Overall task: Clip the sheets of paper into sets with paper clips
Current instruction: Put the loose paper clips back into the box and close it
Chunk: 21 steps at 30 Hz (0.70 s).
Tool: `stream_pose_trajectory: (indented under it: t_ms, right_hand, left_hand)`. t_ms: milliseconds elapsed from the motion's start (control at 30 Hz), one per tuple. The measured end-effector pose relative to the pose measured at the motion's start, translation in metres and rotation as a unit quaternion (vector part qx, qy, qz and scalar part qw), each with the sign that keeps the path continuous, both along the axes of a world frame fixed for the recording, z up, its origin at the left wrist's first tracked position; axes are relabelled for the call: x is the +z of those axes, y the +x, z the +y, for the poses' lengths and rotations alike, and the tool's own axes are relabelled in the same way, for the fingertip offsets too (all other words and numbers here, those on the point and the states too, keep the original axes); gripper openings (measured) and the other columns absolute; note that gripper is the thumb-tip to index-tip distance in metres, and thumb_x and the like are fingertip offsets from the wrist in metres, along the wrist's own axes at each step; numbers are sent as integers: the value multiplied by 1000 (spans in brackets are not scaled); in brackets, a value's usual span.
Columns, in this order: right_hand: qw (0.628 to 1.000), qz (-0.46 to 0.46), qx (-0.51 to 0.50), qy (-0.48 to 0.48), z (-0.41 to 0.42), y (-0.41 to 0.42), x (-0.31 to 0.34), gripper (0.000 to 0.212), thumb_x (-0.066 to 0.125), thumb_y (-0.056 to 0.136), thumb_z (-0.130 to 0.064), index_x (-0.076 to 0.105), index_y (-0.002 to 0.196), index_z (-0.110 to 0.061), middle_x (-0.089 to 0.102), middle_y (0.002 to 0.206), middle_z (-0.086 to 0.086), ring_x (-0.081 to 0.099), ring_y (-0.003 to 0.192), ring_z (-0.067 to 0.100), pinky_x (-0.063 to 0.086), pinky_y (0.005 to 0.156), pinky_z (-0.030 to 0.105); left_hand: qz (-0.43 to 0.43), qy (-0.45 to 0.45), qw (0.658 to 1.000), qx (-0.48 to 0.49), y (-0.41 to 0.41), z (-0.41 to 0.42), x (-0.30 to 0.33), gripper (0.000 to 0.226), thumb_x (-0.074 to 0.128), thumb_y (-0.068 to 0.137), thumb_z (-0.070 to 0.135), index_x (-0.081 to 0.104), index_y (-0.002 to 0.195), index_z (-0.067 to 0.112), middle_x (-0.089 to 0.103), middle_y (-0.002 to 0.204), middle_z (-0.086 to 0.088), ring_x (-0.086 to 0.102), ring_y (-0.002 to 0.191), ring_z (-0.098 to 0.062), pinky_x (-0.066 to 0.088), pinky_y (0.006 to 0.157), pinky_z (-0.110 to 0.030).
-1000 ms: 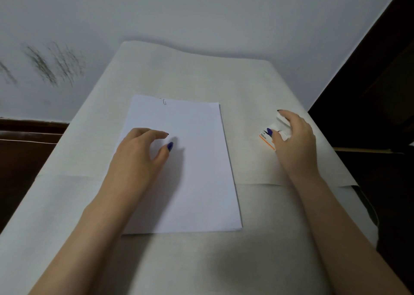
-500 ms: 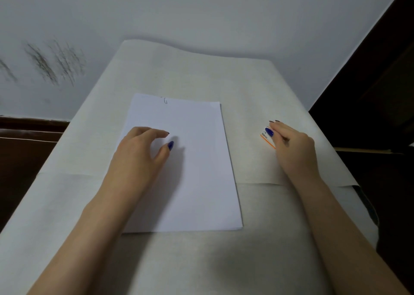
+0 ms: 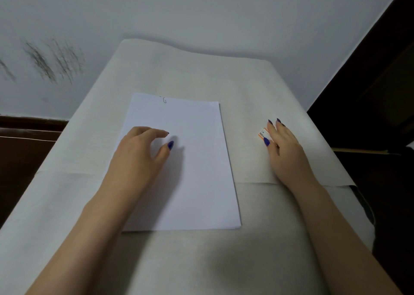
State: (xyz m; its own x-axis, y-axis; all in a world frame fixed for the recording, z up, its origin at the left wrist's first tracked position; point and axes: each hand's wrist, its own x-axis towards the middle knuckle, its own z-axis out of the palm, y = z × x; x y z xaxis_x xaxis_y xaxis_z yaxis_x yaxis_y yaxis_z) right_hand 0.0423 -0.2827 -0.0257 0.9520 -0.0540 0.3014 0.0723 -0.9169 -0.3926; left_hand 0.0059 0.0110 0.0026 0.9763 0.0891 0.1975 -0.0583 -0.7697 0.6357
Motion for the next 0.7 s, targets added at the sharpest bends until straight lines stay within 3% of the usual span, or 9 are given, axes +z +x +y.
stream_pose_trajectory:
  t_ms: [133, 233, 467, 567, 700]
  right_hand:
    - [999, 18, -21, -42, -1, 0, -1, 47, 40, 99, -12, 33, 146, -13, 27, 153, 22, 34, 133, 38, 32, 103, 37]
    - [997, 14, -34, -71, 0, 0, -2, 49, 41, 98, -11, 33, 146, -16, 37, 145, 23, 42, 114, 43, 37, 92, 40]
    - [996, -54, -31, -67, 1, -5, -4, 46, 49, 95, -10, 47, 139, -22, 53, 130, 20, 48, 104, 40, 40, 74, 35]
    - [996, -66, -28, -54, 1, -4, -4, 43, 52, 94, -11, 52, 135, -23, 59, 116, 20, 49, 97, 40, 42, 73, 37]
    - [996, -70, -31, -39, 3, -4, -3, 40, 52, 94, -11, 55, 132, -21, 61, 107, 21, 50, 99, 40, 44, 75, 38]
  left_hand:
    - [6, -5, 1000, 8, -2, 2, 2, 34, 58, 93, 30, 66, 123, 18, 57, 131, -3, 53, 120, -19, 31, 84, -18]
    - [11, -6, 999, 32, -2, 5, 4, 35, 57, 93, 31, 66, 123, 17, 57, 132, -6, 53, 120, -25, 36, 97, -31]
    - [30, 0, 998, 58, -2, 8, 7, 39, 57, 92, 32, 64, 126, 14, 54, 136, -11, 49, 126, -31, 34, 108, -44]
    - [39, 1, 997, 69, 0, 9, 5, 42, 57, 92, 34, 61, 130, 16, 49, 141, -12, 40, 134, -30, 27, 112, -49]
    - [79, 5, 992, 95, 2, 11, 1, 57, 56, 92, 39, 43, 144, 18, 26, 156, -19, 18, 147, -28, 18, 117, -49]
